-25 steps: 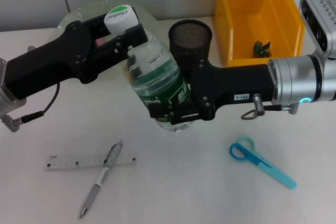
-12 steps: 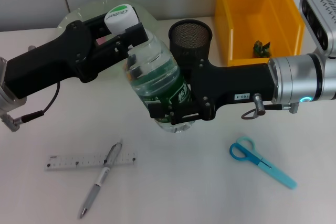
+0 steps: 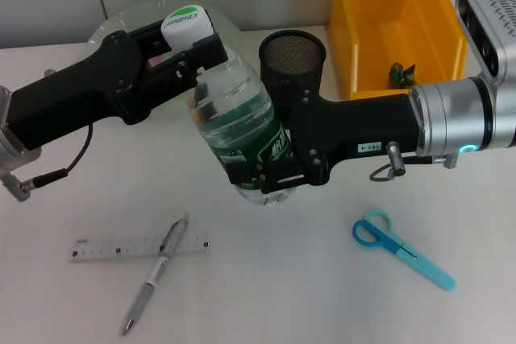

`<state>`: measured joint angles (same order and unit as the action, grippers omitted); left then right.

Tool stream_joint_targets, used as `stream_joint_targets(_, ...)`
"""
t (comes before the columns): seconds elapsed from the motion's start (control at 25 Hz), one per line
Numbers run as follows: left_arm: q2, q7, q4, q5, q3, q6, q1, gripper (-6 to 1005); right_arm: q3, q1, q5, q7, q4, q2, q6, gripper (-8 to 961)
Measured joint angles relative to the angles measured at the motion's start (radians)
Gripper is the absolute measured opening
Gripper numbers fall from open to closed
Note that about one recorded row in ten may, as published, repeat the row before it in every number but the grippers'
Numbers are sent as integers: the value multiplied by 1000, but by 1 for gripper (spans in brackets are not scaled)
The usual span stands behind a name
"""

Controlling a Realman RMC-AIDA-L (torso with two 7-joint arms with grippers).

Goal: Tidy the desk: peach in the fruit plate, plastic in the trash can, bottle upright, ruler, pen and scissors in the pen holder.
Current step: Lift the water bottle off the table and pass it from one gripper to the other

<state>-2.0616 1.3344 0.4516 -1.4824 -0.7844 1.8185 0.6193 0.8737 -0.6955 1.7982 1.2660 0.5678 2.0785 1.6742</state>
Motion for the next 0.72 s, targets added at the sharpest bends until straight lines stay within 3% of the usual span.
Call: stream_joint_targets(0.72,3,5,2,1,2,-3,2,453,53,5,-5,19,66,3,-23,774)
